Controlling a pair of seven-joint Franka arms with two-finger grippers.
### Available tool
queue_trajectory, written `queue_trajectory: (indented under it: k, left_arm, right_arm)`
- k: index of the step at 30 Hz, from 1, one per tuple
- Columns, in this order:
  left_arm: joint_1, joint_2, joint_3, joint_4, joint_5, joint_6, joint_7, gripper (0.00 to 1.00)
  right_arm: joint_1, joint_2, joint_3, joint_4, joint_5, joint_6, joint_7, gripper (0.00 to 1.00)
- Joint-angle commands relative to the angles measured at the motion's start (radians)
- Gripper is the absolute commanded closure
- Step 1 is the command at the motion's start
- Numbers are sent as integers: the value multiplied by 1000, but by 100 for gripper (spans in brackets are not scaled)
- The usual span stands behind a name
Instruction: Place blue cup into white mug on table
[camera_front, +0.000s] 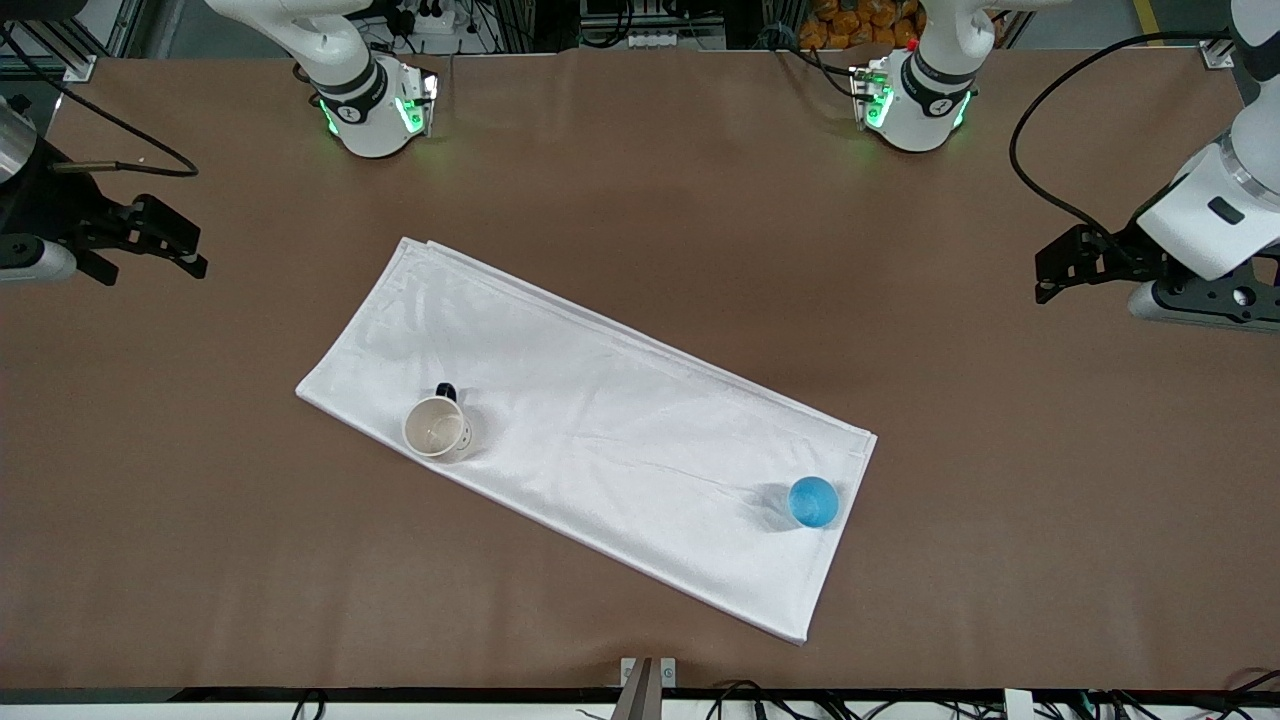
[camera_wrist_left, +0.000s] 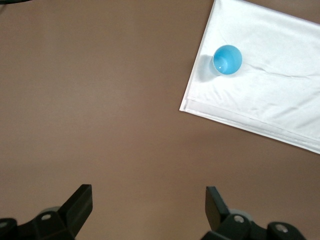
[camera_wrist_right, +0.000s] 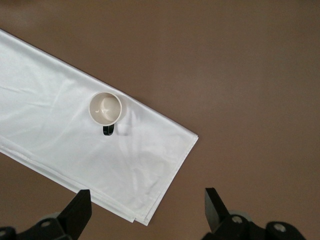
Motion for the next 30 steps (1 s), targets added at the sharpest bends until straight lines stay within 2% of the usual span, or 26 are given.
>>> queue_trajectory:
  k: [1,10,19,30]
  left_arm:
    - [-2,-2,2,6,-3,2,-7,0]
    - [-5,56,2,8,-8,7,-21,0]
    - [-71,186,2,8,-6,142,-125,0]
    - [-86,269,8,8,15,197,-130,0]
  right_arm:
    - [-14,-14,5,-9,20,-9,-9,0]
    - [-12,-12,5,-9,20,-9,-9,0]
    - [-11,-11,5,-9,20,-6,-9,0]
    - [5,-3,10,-37,21,-11,-9,0]
